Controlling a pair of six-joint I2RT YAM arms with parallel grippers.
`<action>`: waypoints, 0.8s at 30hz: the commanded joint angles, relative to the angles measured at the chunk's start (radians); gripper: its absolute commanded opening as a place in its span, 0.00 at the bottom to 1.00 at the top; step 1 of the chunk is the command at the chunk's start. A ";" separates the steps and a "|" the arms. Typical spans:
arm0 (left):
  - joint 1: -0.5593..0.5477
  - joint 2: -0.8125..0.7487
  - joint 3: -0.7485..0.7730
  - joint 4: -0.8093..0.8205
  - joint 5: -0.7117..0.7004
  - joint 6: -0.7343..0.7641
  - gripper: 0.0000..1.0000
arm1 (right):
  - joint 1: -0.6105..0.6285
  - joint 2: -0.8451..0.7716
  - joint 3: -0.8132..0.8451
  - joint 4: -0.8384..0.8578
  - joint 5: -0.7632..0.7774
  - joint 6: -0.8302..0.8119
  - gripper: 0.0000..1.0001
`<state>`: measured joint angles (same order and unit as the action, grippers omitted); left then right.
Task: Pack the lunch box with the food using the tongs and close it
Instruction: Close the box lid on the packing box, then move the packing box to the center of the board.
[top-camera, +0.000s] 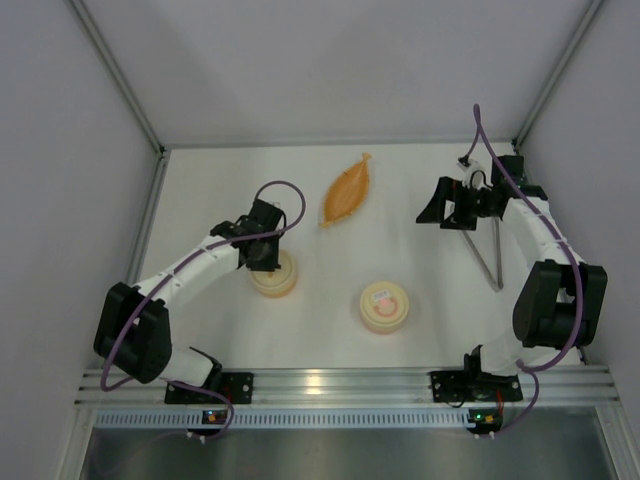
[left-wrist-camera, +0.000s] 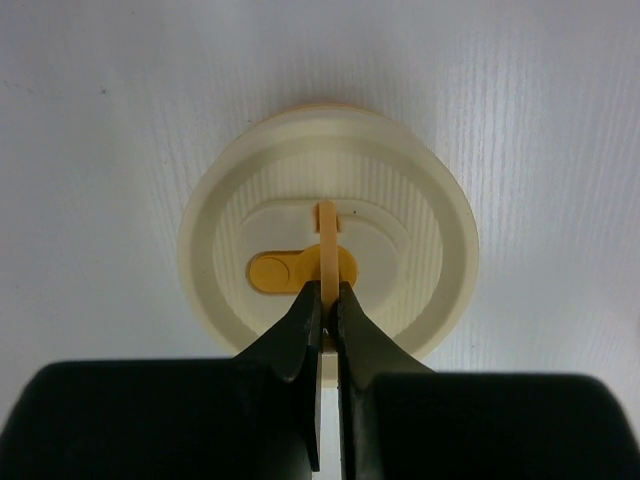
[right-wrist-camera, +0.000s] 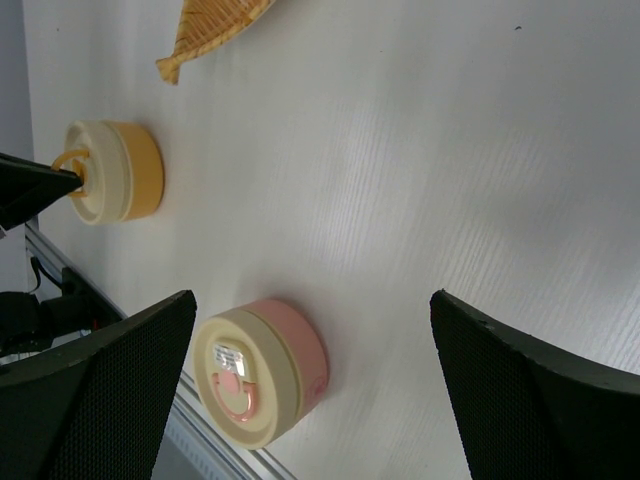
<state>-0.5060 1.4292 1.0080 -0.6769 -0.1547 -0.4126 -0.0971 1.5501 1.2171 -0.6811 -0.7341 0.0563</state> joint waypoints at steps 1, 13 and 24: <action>-0.005 -0.023 -0.011 -0.021 -0.005 0.009 0.00 | -0.012 0.007 -0.007 0.018 -0.008 0.004 0.99; -0.003 0.031 -0.012 0.026 0.127 0.125 0.00 | -0.012 0.001 -0.010 0.009 -0.010 -0.007 0.99; -0.003 0.020 0.003 -0.001 0.481 0.670 0.00 | -0.012 0.022 0.002 0.008 -0.022 -0.010 0.99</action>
<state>-0.5053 1.4422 1.0042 -0.6586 0.1852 0.0654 -0.0975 1.5669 1.1976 -0.6811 -0.7349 0.0555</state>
